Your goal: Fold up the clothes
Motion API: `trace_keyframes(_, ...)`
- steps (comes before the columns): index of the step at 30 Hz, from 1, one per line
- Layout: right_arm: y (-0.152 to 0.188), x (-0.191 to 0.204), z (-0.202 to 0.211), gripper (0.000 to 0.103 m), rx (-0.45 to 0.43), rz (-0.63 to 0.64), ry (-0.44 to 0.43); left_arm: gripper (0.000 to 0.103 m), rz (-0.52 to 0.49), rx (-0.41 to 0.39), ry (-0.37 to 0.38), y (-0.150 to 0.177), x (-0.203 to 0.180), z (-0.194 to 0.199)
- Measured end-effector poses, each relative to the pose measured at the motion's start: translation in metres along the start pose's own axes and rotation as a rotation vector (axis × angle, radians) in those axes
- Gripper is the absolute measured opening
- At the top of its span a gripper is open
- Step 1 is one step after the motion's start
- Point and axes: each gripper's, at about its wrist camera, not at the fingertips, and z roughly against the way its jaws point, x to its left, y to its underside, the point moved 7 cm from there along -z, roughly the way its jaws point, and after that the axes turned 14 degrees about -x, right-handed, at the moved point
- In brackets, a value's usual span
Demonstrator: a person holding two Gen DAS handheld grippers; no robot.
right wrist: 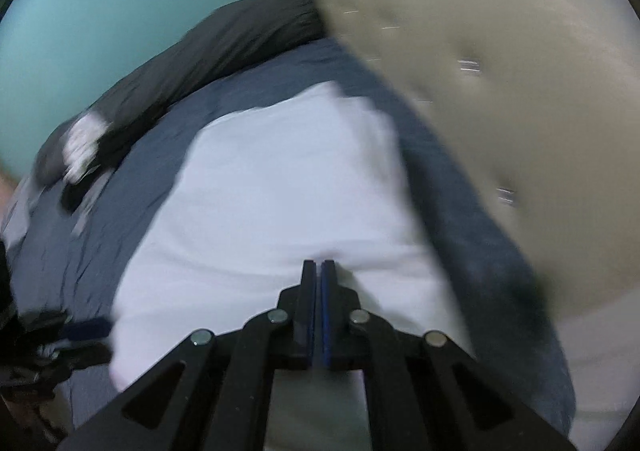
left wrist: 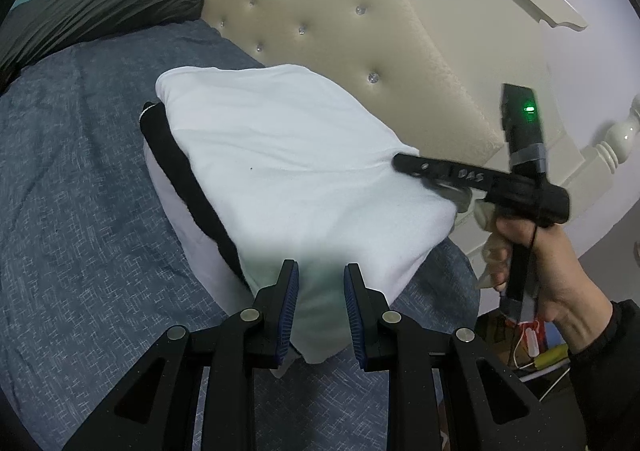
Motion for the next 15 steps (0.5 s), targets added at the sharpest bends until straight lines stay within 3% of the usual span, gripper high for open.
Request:
trace_keyframes(2,-0.004,-0.005,0.010,0.003,-0.027,-0.020,0.013,0.024,-0.001,0.001,0.000,0.001,0.000,0.001)
trace_keyframes(6,0.007,0.036,0.021,0.003,0.006,0.101,-0.077,0.024,-0.006,0.004,-0.001,0.003,0.000,0.002)
trace_keyframes(10,0.016,0.022,0.021,0.003,0.015,0.104,-0.009,0.024,-0.015,0.007,-0.003,0.005,-0.001,0.004)
trace_keyframes(15,0.016,-0.002,0.041,0.001,-0.053,0.039,0.029,0.024,-0.011,0.003,-0.006,0.007,-0.001,0.005)
